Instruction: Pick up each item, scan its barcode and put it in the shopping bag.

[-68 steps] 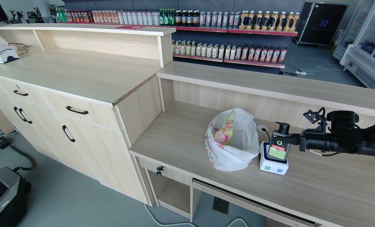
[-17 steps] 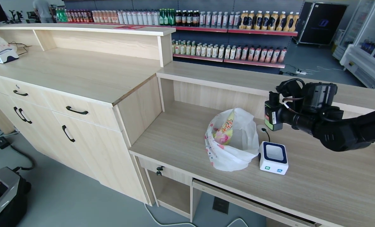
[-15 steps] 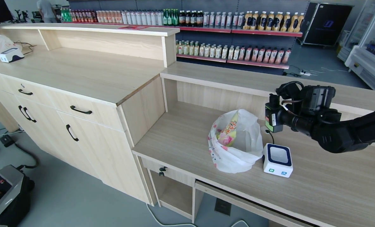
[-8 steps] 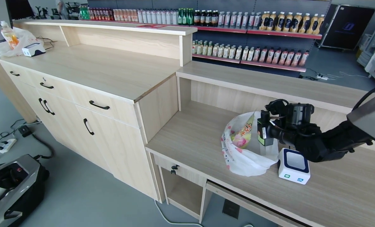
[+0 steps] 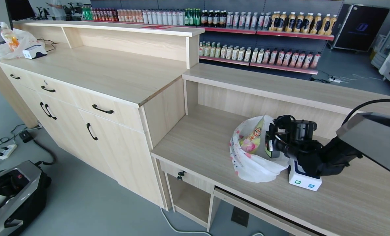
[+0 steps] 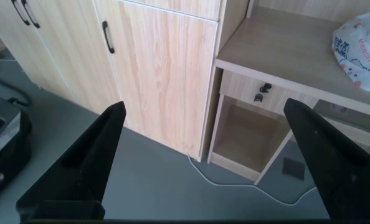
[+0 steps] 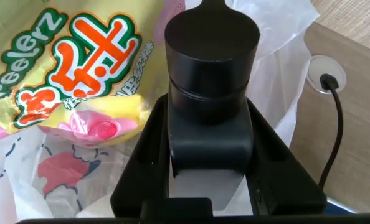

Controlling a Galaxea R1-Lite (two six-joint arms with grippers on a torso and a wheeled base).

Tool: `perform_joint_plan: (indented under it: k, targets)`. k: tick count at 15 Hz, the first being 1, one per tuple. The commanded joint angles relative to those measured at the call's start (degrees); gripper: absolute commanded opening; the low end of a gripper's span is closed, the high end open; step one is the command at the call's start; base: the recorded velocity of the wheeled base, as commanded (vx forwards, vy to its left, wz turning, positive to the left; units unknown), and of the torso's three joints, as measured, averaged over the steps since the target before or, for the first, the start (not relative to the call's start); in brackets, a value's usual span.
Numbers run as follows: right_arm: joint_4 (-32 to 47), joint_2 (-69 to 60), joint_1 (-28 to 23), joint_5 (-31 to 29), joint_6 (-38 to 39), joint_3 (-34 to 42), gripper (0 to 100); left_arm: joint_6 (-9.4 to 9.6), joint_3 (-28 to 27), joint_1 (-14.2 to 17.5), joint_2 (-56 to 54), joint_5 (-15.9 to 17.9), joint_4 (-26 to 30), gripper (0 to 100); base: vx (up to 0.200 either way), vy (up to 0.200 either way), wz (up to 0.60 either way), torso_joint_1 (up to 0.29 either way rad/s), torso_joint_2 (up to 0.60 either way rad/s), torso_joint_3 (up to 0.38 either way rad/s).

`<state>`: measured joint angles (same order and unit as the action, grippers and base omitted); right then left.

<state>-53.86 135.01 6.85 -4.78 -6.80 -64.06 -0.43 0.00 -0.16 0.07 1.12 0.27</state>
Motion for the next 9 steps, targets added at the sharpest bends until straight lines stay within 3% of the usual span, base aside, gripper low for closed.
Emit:
perform_joint_plan:
  k: [1,9]
  targets:
    - [-2.4,4.5,-0.2,0.0,-0.1,-0.4,0,-0.01,0.0,0.0,0.0,0.0,0.0,100,0.000,0.000,0.00,0.000,0.00,0.000]
    - [-11.5,12.6,-0.2,2.8,-0.2,-7.7,0,-0.01,0.0,0.0,0.0,0.0,0.0,100,0.000,0.000,0.00,0.000,0.00,0.000]
